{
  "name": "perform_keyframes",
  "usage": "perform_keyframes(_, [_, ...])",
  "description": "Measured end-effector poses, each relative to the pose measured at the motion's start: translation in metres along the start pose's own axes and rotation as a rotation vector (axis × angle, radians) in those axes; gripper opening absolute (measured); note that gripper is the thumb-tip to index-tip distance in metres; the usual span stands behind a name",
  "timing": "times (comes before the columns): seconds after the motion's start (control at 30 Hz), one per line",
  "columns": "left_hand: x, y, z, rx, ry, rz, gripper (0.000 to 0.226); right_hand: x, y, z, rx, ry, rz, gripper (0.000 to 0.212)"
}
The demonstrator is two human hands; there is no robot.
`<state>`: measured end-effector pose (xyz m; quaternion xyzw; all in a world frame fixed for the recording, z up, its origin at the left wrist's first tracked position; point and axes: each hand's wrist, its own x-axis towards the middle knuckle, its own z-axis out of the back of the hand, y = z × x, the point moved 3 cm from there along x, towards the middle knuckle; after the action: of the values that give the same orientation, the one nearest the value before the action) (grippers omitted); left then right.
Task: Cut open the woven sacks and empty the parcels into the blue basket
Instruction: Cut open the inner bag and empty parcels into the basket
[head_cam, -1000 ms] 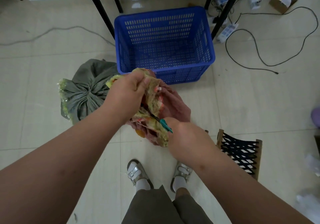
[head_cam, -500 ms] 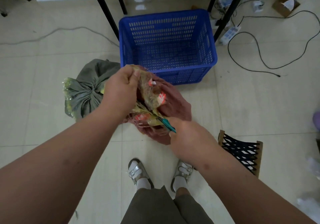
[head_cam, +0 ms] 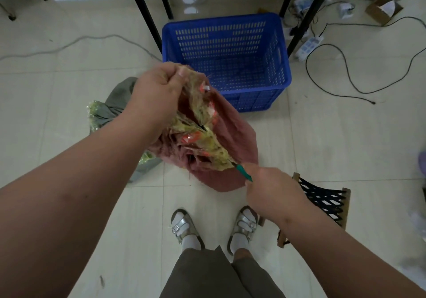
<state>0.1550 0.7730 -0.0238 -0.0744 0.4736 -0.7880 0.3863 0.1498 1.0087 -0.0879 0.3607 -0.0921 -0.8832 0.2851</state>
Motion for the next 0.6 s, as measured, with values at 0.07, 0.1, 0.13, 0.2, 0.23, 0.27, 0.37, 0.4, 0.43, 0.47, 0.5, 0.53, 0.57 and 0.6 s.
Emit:
perform_keyframes(0.07, [-0.001, -0.004, -0.002, 0.004, 0.030, -0.024, 0.022, 0.005, -0.003, 0.006, -0.026, -0.031, 0.009, 0.036])
perform_keyframes(0.1, [-0.001, -0.005, -0.001, -0.007, 0.031, -0.026, 0.022, 0.007, -0.005, 0.008, -0.029, -0.035, 0.014, 0.036])
perform_keyframes(0.13, [0.000, -0.004, 0.001, -0.022, 0.031, -0.018, 0.022, 0.007, -0.005, 0.010, -0.022, -0.032, 0.018, 0.036])
perform_keyframes(0.2, [0.002, -0.003, 0.004, -0.048, 0.027, 0.004, 0.023, 0.006, -0.005, 0.012, -0.011, -0.006, 0.025, 0.036])
perform_keyframes(0.23, [0.003, -0.003, 0.006, -0.050, 0.029, 0.011, 0.023, 0.004, -0.005, 0.013, 0.008, 0.021, 0.032, 0.036])
perform_keyframes(0.27, [0.003, -0.003, 0.006, -0.046, 0.037, 0.015, 0.023, 0.001, -0.006, 0.015, 0.057, 0.058, 0.035, 0.036])
perform_keyframes(0.37, [0.007, 0.001, 0.010, -0.020, 0.050, 0.018, 0.021, -0.007, -0.023, 0.028, 0.444, 0.197, -0.052, 0.027])
perform_keyframes(0.4, [0.009, 0.003, 0.013, -0.028, 0.040, 0.027, 0.021, -0.011, -0.031, 0.035, 0.667, 0.230, -0.116, 0.025])
perform_keyframes(0.43, [0.010, 0.005, 0.015, -0.041, 0.032, 0.043, 0.021, -0.013, -0.041, 0.039, 0.893, 0.243, -0.169, 0.022])
perform_keyframes(0.47, [0.010, 0.006, 0.016, -0.055, 0.033, 0.061, 0.021, -0.015, -0.049, 0.044, 1.081, 0.242, -0.198, 0.024])
perform_keyframes(0.5, [0.010, 0.006, 0.016, -0.065, 0.041, 0.079, 0.022, -0.015, -0.056, 0.047, 1.199, 0.236, -0.213, 0.030])
perform_keyframes(0.53, [0.010, 0.006, 0.016, -0.071, 0.052, 0.089, 0.022, -0.015, -0.061, 0.048, 1.244, 0.239, -0.221, 0.039])
perform_keyframes(0.57, [0.009, 0.005, 0.015, -0.073, 0.063, 0.090, 0.022, -0.013, -0.064, 0.048, 1.220, 0.241, -0.227, 0.043])
perform_keyframes(0.6, [0.008, 0.004, 0.015, -0.072, 0.069, 0.087, 0.022, -0.011, -0.066, 0.048, 1.138, 0.253, -0.231, 0.043])
